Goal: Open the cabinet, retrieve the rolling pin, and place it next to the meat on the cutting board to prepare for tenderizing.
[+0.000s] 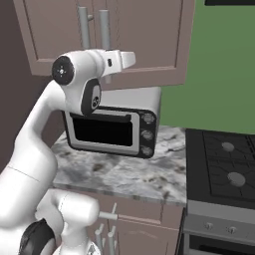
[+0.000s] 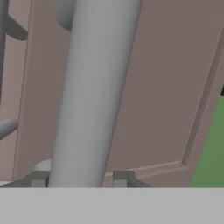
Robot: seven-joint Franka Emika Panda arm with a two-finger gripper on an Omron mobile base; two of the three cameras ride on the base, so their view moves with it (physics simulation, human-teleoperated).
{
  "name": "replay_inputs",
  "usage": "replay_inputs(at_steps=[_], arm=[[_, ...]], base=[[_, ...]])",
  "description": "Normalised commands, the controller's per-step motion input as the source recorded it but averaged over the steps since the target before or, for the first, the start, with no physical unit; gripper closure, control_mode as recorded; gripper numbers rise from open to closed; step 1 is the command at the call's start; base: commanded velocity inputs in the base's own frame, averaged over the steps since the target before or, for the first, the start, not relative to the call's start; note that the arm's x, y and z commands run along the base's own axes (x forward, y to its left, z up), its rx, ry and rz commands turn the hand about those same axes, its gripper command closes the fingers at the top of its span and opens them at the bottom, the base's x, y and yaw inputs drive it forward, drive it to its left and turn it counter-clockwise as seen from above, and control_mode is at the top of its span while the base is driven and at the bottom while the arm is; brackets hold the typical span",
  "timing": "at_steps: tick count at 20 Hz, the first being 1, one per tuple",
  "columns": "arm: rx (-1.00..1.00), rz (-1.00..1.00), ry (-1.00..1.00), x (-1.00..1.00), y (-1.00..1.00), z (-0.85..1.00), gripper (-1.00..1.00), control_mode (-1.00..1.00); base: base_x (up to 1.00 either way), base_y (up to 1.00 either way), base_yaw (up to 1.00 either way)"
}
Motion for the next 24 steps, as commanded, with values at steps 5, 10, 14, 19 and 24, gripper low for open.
replay_inputs(at_steps=[5,10,14,19,24], arm=[[0.00,0.00,0.15,-0.22,-0.90,-0.03,1.00,-1.00],[0.00,0.01,0.13,-0.23,-0.86,-0.11,1.00,-1.00],[0.05,0.02,0.04,-0.33,-0.99,-0.18,1.00,-1.00],[0.10,0.01,0.00,-0.38,-0.87,-0.31,1.00,-1.00],[0.07,0.00,-0.02,-0.19,-0.29,-0.39,-1.00,-1.00]], base=[[0.00,0.00,0.00],[0.00,0.00,0.00],[0.00,0.00,0.00],[0.00,0.00,0.00],[0.00,0.00,0.00]])
